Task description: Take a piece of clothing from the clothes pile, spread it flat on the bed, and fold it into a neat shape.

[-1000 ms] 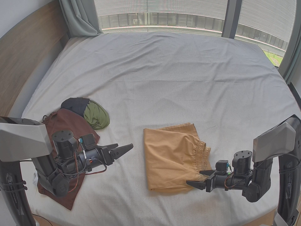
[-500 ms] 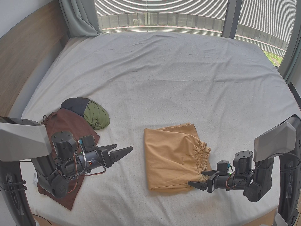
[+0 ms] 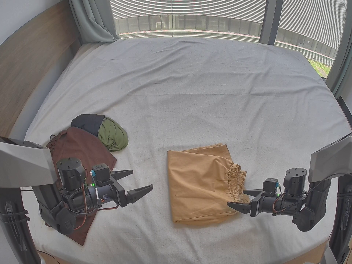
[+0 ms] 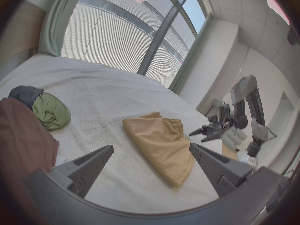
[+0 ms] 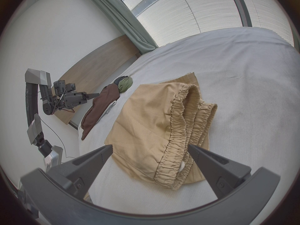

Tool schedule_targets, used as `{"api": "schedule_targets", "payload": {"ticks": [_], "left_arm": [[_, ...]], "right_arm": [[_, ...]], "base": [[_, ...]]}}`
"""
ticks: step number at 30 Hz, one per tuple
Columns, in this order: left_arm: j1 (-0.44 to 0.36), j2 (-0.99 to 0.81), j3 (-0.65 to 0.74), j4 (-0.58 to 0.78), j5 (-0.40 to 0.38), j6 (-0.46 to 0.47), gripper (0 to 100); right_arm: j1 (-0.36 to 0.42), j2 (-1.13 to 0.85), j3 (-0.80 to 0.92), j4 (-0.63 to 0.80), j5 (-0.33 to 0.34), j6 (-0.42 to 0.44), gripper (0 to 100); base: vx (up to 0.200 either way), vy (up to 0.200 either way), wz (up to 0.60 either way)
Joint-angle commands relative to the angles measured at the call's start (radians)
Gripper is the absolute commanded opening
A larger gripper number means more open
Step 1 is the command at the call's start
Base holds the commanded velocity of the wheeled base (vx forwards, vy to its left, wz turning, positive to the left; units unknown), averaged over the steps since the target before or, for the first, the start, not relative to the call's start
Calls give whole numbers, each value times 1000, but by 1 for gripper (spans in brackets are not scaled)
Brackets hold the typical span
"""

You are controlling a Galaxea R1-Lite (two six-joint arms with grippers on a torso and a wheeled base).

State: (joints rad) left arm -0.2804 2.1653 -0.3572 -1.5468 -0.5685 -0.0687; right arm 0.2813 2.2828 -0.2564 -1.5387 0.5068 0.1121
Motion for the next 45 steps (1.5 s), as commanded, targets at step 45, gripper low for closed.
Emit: {"api": "schedule_targets", "payload": {"ticks": [45], "left_arm": [[69,2,34,1,-76,190,100]], "right_arm": [[45,196,-139,-4,-30,190,100]], "base": [[0,0,0]]}}
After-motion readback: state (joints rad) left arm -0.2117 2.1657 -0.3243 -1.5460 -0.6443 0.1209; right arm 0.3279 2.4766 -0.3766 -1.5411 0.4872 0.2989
